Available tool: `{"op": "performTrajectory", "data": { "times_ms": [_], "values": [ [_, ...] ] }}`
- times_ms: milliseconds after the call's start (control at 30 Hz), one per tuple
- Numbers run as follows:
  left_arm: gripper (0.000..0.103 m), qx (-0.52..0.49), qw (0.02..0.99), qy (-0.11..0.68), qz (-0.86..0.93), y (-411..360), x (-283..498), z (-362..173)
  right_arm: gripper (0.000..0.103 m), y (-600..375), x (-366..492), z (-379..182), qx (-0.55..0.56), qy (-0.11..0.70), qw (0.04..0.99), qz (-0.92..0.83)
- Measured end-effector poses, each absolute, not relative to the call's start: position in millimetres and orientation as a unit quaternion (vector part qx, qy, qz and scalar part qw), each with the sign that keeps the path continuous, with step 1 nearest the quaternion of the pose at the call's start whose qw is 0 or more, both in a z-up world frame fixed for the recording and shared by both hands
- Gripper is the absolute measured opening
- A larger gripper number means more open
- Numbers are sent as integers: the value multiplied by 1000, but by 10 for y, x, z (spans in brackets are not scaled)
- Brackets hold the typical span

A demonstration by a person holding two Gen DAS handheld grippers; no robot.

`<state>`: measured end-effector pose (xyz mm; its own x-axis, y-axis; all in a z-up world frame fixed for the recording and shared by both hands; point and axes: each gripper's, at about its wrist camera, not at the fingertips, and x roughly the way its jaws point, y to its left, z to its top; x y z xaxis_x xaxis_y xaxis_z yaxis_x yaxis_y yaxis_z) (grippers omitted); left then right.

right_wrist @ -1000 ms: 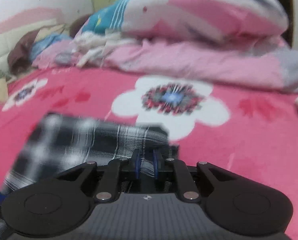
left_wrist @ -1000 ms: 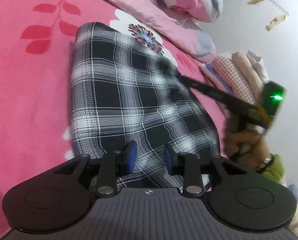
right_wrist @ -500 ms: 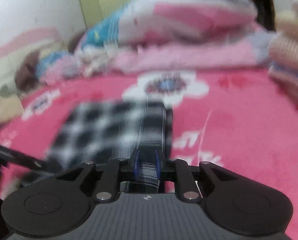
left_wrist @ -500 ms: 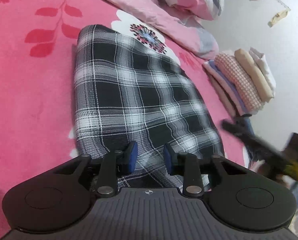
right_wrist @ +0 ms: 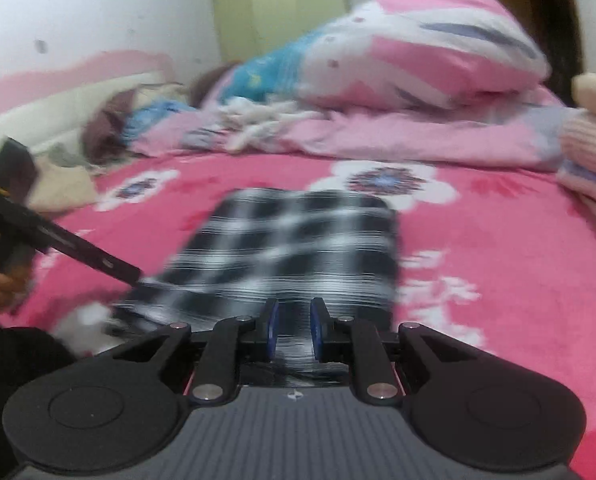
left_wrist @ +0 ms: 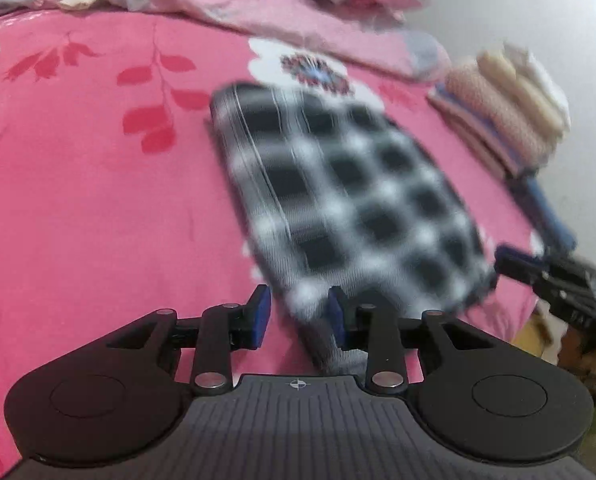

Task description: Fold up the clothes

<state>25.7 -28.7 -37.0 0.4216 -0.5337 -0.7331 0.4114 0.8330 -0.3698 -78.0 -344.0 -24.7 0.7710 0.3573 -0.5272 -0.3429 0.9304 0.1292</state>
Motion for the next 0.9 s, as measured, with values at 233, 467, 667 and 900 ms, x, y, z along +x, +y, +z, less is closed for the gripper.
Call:
{"op": "performTrajectory", "data": {
  "times_ms": [233,467,667,900],
  "values": [
    [34,55,842,441,-304,-535,92,-415,18,-3229,-735,-376,-40,319,931,173],
    [34,48,840,434,-322,-478,37,-446,18,-2829,-683,-185,-13,274,932,236],
    [33,50,814,437,-381,-457,-49,-461,19,-2660,-513,-442,-36,325,914,241],
    [33,3,824,425,-374,-238,37,-480,19,-2679,-553,-295,-34,329,918,219]
  ]
}}
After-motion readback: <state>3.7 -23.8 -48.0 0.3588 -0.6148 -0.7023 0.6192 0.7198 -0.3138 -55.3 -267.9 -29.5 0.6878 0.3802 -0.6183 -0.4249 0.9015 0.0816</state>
